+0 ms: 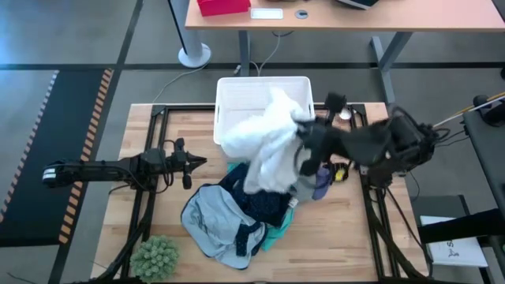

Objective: Sort clothes
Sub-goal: Put the white dress into the white bin

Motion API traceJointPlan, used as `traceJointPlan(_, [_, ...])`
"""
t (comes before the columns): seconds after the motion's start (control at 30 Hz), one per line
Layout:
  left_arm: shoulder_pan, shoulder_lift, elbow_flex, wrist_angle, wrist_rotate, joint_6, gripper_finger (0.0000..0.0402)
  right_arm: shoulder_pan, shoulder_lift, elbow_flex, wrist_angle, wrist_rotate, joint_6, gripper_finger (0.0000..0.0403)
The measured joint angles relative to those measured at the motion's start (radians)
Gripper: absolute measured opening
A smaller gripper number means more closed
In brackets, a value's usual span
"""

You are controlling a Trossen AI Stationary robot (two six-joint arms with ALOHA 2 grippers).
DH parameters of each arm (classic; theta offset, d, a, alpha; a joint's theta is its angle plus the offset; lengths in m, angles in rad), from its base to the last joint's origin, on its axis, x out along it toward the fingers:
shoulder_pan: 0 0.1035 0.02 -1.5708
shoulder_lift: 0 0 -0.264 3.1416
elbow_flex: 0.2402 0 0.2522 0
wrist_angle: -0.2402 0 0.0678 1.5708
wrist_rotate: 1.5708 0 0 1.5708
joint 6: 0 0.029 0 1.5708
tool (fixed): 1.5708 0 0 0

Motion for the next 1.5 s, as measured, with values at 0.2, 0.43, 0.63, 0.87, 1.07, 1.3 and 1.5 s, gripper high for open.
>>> traceJointPlan(0.2, [0.0,0.0,0.0,0.0,0.0,0.0,0.0021,-0.118,-0.031,-0.006,0.345,0.0,-0.291,0.0018])
traceJointPlan(0.43, [0.0,0.0,0.0,0.005,0.0,0.0,0.0021,-0.268,-0.041,-0.006,0.481,-0.036,-0.398,0.0018])
traceJointPlan(0.63, [0.0,0.0,0.0,0.007,0.0,0.0,0.0021,-0.409,-0.037,-0.006,0.446,-0.159,-0.308,0.0018])
traceJointPlan(0.87, [0.0,0.0,0.0,0.009,0.0,0.0,0.0021,-0.569,0.009,-0.01,0.302,-0.365,-0.124,0.0018])
traceJointPlan(1.07, [0.0,0.0,0.0,0.008,0.0,0.0,0.0021,-0.671,0.106,-0.009,0.185,-0.426,-0.124,0.0018])
traceJointPlan(1.3, [0.0,0.0,0.0,0.009,0.0,0.0,0.0021,-0.696,0.256,-0.01,0.023,-0.435,-0.105,0.0018])
traceJointPlan(1.5, [0.0,0.0,0.0,0.012,0.0,0.0,0.0021,-0.719,0.367,-0.01,-0.072,-0.58,-0.045,0.0018])
